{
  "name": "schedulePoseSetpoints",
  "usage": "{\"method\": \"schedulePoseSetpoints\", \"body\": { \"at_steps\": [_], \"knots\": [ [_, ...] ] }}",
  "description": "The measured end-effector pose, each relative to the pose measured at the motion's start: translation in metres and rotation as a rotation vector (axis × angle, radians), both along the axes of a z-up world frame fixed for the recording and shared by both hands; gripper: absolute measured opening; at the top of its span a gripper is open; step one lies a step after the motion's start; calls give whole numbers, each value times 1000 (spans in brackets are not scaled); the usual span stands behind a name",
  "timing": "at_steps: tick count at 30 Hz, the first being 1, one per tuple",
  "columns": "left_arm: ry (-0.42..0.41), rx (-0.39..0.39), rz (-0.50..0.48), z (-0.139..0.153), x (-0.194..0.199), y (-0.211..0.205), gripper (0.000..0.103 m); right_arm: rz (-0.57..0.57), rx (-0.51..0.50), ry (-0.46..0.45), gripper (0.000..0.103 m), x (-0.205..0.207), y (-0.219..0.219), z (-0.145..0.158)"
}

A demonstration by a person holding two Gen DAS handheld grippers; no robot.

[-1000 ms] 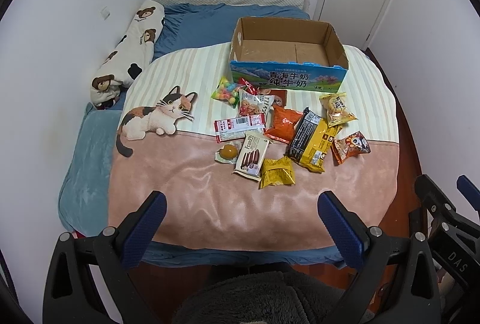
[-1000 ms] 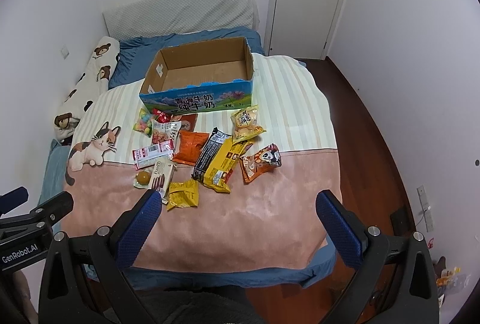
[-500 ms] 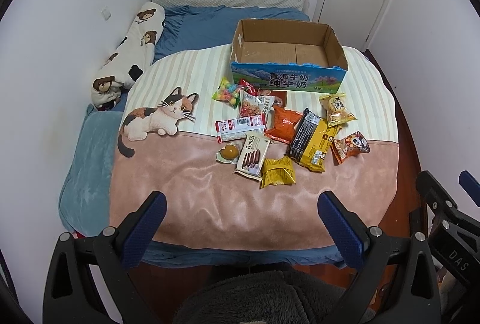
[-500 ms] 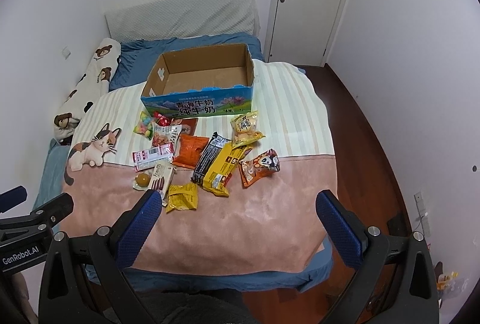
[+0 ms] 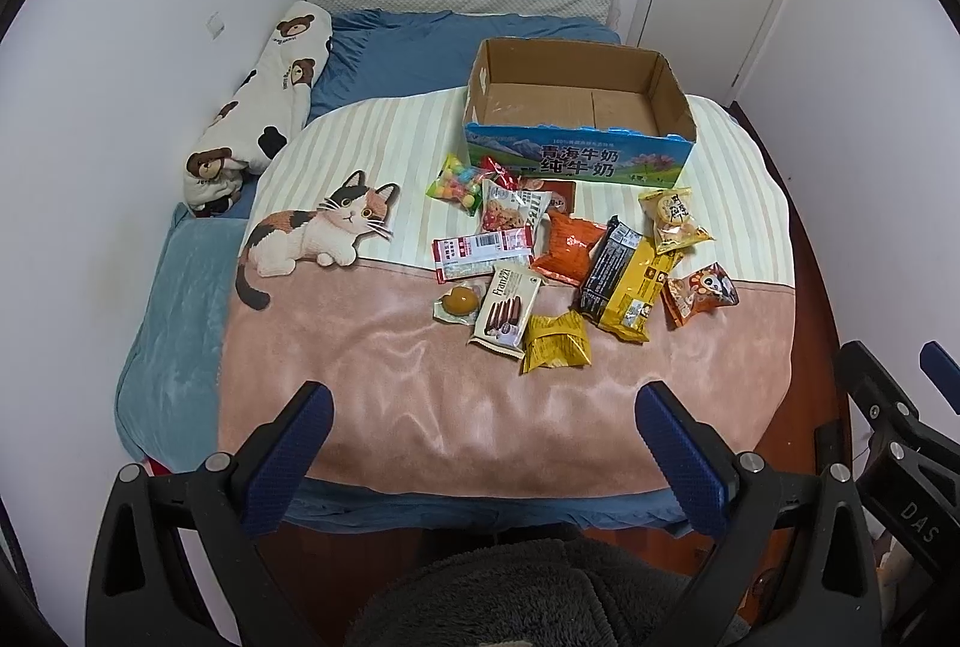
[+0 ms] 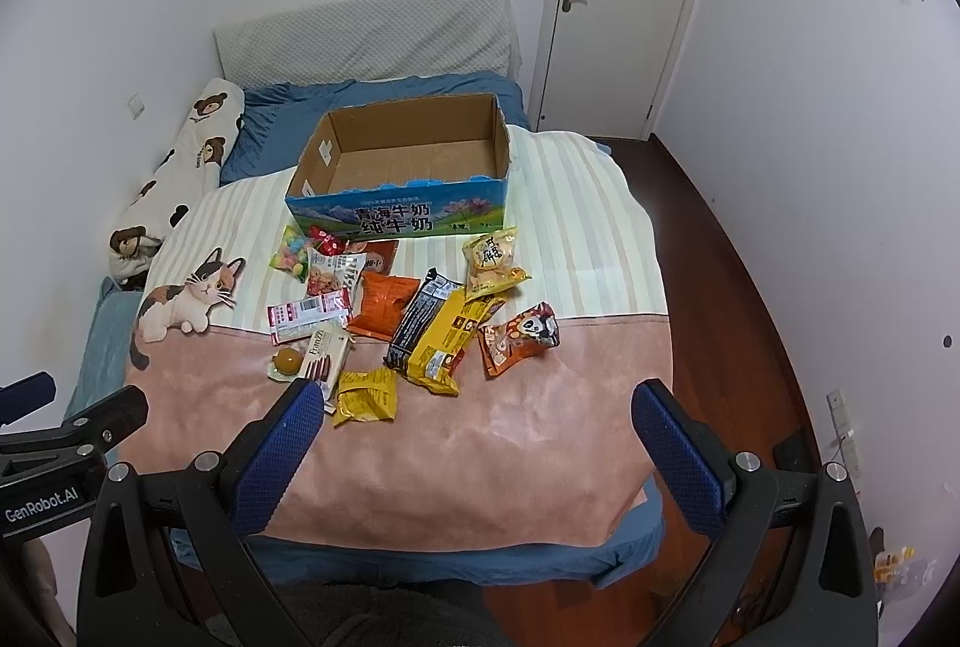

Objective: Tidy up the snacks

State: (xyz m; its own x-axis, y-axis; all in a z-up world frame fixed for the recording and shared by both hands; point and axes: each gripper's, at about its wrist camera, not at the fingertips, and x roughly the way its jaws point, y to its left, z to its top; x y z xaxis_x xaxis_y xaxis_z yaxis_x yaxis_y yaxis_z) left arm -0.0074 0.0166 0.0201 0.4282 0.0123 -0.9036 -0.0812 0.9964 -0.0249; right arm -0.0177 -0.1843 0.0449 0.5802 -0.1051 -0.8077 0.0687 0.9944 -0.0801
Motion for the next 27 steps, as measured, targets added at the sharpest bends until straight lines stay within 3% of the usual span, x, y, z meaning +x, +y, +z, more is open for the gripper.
{"method": "schedulePoseSetpoints", "body": {
  "at_steps": [27],
  "knots": [
    [-5,-7,6,3,-3,10,103,16,-6,-18,103,-3,6,4]
  ]
}}
